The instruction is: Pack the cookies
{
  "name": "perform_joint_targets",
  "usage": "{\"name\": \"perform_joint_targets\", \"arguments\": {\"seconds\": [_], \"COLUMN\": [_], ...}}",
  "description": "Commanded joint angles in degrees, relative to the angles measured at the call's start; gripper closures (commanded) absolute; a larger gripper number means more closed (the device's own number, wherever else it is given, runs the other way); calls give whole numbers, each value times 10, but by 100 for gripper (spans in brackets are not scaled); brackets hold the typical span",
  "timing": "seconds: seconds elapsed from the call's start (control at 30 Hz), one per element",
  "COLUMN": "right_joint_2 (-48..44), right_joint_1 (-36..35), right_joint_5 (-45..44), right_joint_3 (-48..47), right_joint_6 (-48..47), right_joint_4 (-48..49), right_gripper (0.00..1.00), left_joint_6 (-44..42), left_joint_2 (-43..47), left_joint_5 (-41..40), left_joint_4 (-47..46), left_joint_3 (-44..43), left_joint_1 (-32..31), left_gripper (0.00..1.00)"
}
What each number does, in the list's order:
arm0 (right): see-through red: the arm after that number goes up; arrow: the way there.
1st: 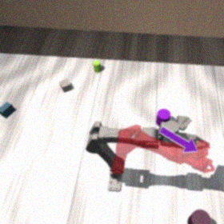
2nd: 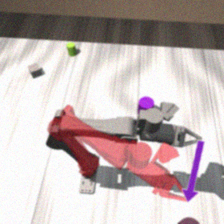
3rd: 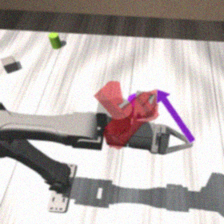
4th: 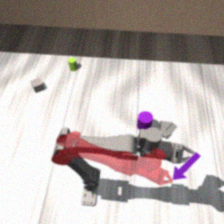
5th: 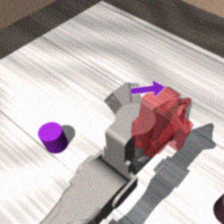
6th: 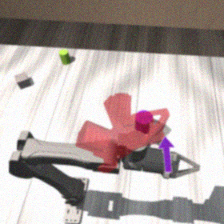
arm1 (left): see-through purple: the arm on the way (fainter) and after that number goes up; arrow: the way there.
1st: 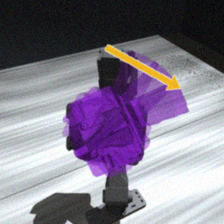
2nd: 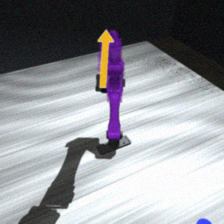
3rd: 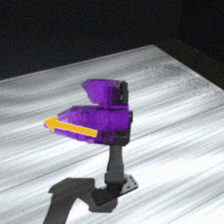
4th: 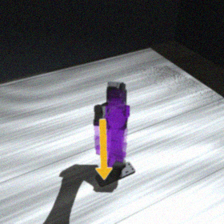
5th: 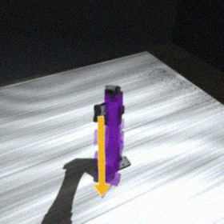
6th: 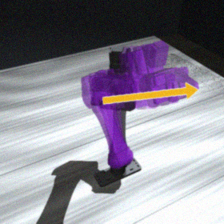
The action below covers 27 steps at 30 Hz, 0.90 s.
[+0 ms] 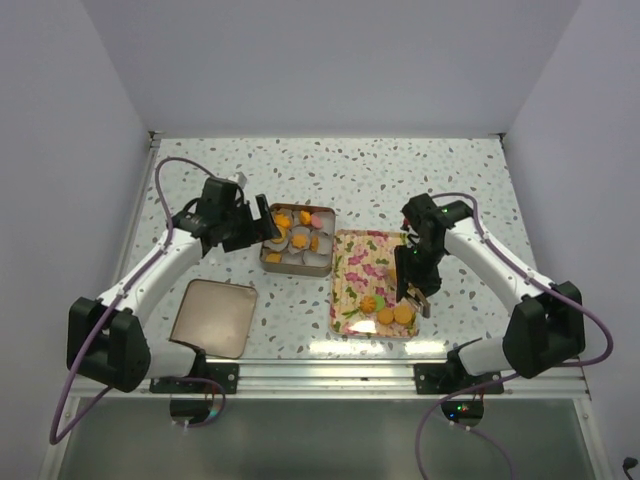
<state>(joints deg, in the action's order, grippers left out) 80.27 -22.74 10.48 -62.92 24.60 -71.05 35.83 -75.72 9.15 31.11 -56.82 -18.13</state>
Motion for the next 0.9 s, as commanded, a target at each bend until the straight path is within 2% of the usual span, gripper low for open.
{"name": "perform_joint_targets", "arguments": {"seconds": [0.0, 0.23, 0.5, 0.73, 0.87], "right_joint_2": [-4, -3, 44, 122, 161], "right_joint_1": [2, 1, -9, -112, -152], "right_joint_5": [17, 18, 31, 42, 48], "right_joint_3": [-25, -75, -221, -373, -418], "right_joint_6": [4, 6, 5, 40, 60], "right_joint_4": [-7, -30, -61, -71, -62], "right_gripper": [55, 58, 60, 60, 60], "left_joint_6": [-16, -21, -28, -30, -33], "left_joint_2": [22, 38, 58, 70, 81], "left_joint_5": [-13, -25, -37, -47, -57], "left_joint_4": [8, 25, 43, 57, 64], "left_joint_3": [-14, -27, -49, -52, -51], "left_joint_1": [-2, -1, 3, 4, 4], "left_gripper": [5, 5, 5, 5, 5]}}
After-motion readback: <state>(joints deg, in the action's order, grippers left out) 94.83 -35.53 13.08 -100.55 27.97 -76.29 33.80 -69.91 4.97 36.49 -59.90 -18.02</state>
